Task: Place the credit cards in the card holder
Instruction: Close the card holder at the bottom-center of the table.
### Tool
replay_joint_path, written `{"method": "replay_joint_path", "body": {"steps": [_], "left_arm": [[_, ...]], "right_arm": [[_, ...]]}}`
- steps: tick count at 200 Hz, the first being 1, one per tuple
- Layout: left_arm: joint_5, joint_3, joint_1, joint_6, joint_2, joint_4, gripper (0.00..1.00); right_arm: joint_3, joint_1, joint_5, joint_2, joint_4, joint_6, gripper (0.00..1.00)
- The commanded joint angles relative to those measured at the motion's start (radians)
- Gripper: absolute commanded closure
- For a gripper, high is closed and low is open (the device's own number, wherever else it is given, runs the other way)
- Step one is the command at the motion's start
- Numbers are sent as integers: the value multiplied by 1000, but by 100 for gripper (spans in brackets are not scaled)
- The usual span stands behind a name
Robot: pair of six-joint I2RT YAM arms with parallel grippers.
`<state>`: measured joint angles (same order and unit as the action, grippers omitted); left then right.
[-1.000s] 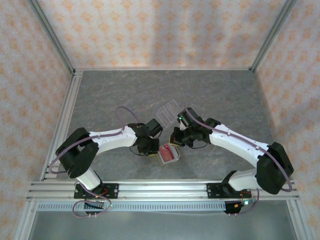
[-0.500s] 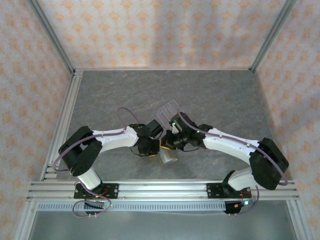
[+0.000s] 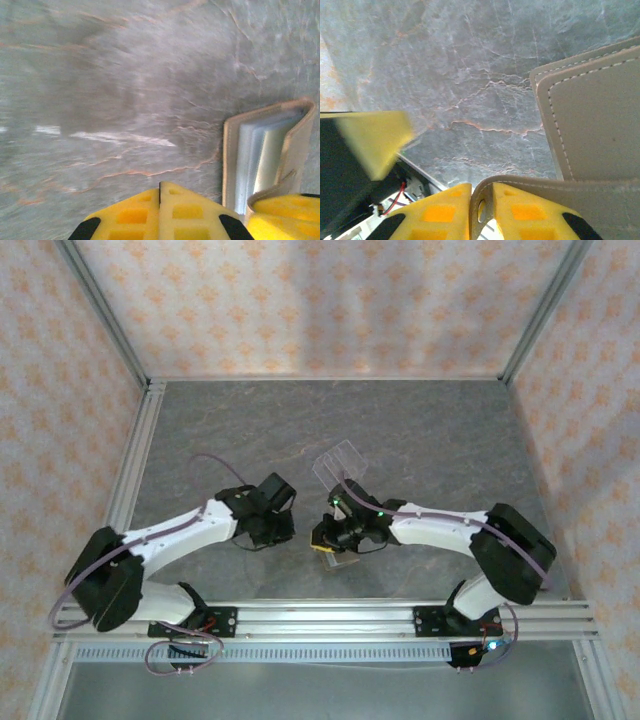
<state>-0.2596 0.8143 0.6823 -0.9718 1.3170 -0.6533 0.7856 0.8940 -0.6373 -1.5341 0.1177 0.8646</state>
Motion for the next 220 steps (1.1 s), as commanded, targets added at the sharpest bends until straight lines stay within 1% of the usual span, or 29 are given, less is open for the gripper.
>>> {"method": "replay_joint_path", "body": {"steps": [1,16,24,39,56,70,80,89,94,105,110,119,128,144,161,169,196,220], "left_arm": [[107,-20,-31,-21,-76,-166,100],[118,-17,-45,-18,-112,-189,100],[120,-12,-48,-16,-120,-198,100],[123,5,-49,-10,-121,-208,100],[123,35,-49,5,-110,-209,100],[121,73,-42,30,-96,-205,100],[123,111,-28,47,-78,-206,100],[129,150,-7,60,-52,-214,100],[134,174,6,67,-36,-220,100],[147,229,38,77,3,-232,100],[150,250,51,80,20,-233,100],[143,278,72,81,48,-223,100],[126,297,88,81,75,-202,100],[113,333,115,84,131,-188,100],[109,374,134,94,180,-188,100],[101,384,138,97,200,-185,100],[66,396,147,103,251,-167,100],[49,399,155,103,291,-153,100]], "right_arm": [[27,14,37,-22,-3,-21,74],[64,13,33,-8,23,-56,65],[98,11,14,1,46,-78,62],[155,1,-30,26,79,-97,53],[219,-22,-69,60,137,-121,51],[258,-49,-37,97,234,-154,50],[263,-77,2,124,312,-180,51],[245,-107,36,148,364,-196,54],[227,-127,56,163,385,-199,57],[167,-172,72,198,399,-189,71],[139,-188,75,215,398,-186,75],[103,-200,86,239,408,-191,83],[76,-201,84,252,412,-197,87],[15,-194,54,254,379,-187,91],[-33,-165,35,234,325,-169,92],[-46,-145,37,219,300,-162,90],[-46,-98,69,151,266,-153,79],[-32,-86,139,119,301,-176,71]]}}
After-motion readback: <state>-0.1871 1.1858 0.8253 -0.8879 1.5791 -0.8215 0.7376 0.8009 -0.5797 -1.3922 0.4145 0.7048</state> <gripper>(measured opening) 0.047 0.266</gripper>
